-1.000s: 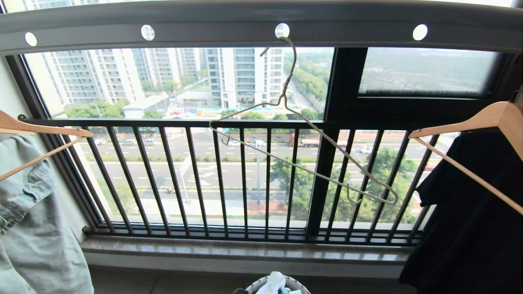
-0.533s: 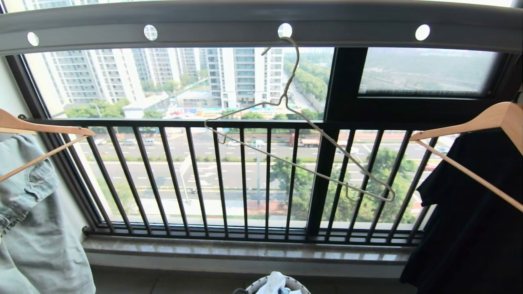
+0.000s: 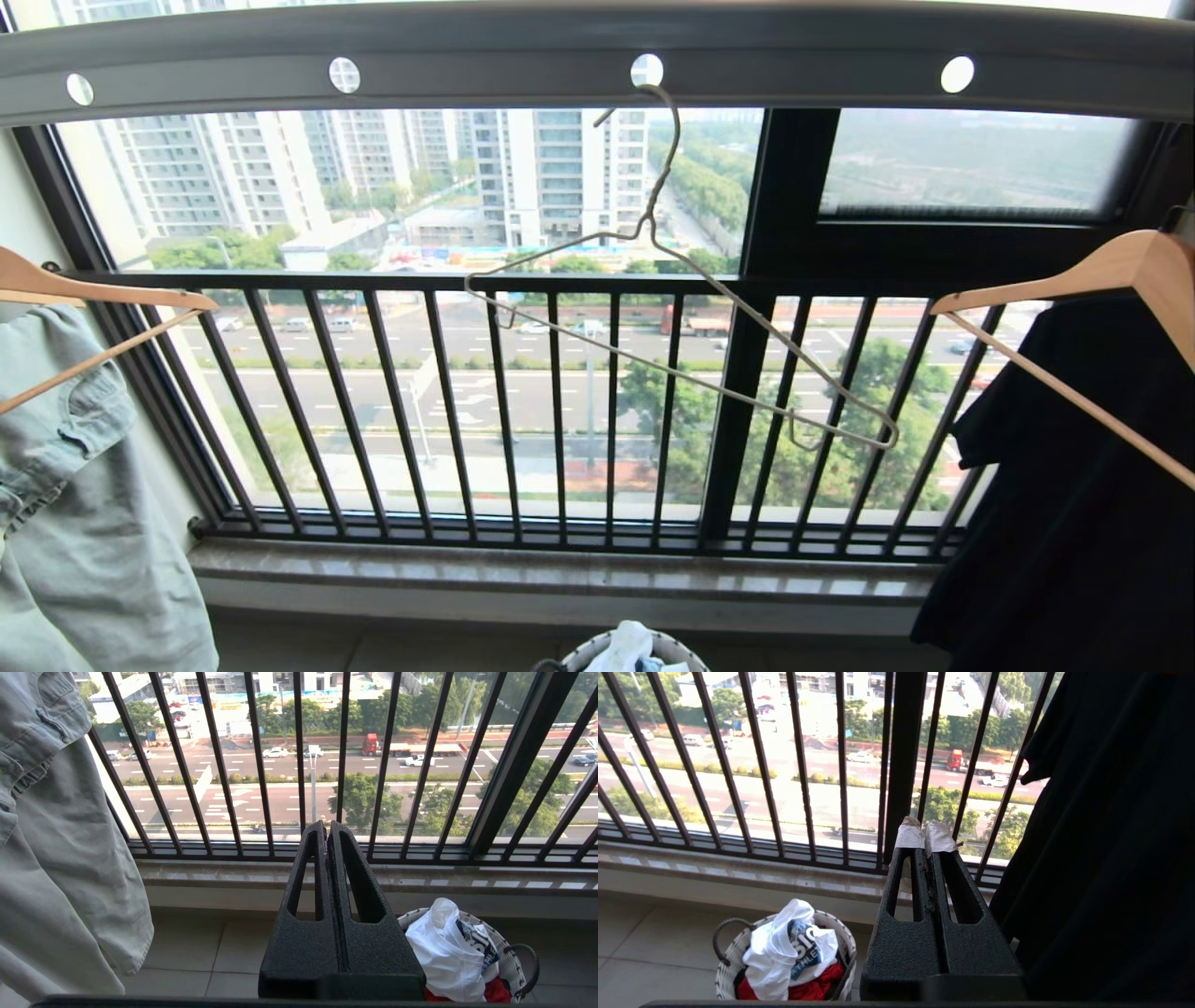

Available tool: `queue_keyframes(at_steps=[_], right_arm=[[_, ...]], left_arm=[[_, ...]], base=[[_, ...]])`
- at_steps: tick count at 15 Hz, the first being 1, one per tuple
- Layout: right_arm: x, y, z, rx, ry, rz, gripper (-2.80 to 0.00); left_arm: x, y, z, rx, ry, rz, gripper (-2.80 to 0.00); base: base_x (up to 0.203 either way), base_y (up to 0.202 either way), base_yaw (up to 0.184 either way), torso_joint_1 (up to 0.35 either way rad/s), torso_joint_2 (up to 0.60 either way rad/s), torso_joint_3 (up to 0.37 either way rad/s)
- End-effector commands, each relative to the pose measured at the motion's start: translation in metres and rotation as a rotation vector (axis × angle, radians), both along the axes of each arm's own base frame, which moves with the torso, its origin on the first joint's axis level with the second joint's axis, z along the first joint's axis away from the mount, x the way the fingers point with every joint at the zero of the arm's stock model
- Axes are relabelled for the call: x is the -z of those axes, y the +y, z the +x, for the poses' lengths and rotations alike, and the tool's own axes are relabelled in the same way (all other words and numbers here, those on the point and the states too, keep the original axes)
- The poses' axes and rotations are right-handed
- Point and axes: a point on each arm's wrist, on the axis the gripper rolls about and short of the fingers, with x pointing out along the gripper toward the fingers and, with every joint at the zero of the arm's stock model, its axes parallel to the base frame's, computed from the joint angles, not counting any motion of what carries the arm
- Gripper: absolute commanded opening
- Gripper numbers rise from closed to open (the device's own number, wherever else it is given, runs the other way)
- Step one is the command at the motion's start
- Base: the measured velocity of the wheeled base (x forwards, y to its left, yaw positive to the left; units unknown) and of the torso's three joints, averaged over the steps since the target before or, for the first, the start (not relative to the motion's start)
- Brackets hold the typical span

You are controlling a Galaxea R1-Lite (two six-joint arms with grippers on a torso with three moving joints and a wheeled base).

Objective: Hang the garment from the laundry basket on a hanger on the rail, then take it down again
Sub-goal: Pick up the clothes rack on the clothesline

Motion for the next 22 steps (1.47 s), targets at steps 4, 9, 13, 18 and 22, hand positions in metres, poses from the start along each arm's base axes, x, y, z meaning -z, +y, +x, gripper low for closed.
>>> queue_keyframes(at_steps=[4, 9, 13, 18, 22], right_arm=[[0.0, 0.0, 0.0, -0.001, 0.0, -0.001, -2.8], [0.0, 0.0, 0.0, -0.001, 0.001, -0.001, -2.8], [0.0, 0.0, 0.0, -0.001, 0.0, 0.0, -2.8], [0.0, 0.0, 0.0, -0.001, 0.0, -0.001, -2.8], [0.0, 0.0, 0.0, -0.001, 0.0, 0.0, -2.8]], left_arm=[[0.0, 0.0, 0.0, -0.001, 0.001, 0.0, -2.8], [0.0, 0.0, 0.0, -0.001, 0.001, 0.005, -2.8], [-0.018, 0.0, -0.005, 0.002, -0.076, -0.026, -2.8], [-0.082, -0.001, 0.005, 0.043, -0.056, -0.045, -2.8], [-0.135, -0.005, 0.046, 0.202, 0.059, -0.053, -2.8]], base=[[0.0, 0.0, 0.0, 0.0, 0.0, 0.0], [0.0, 0.0, 0.0, 0.0, 0.0, 0.0], [0.0, 0.0, 0.0, 0.0, 0.0, 0.0], [0.0, 0.0, 0.0, 0.0, 0.0, 0.0], [0.0, 0.0, 0.0, 0.0, 0.0, 0.0]])
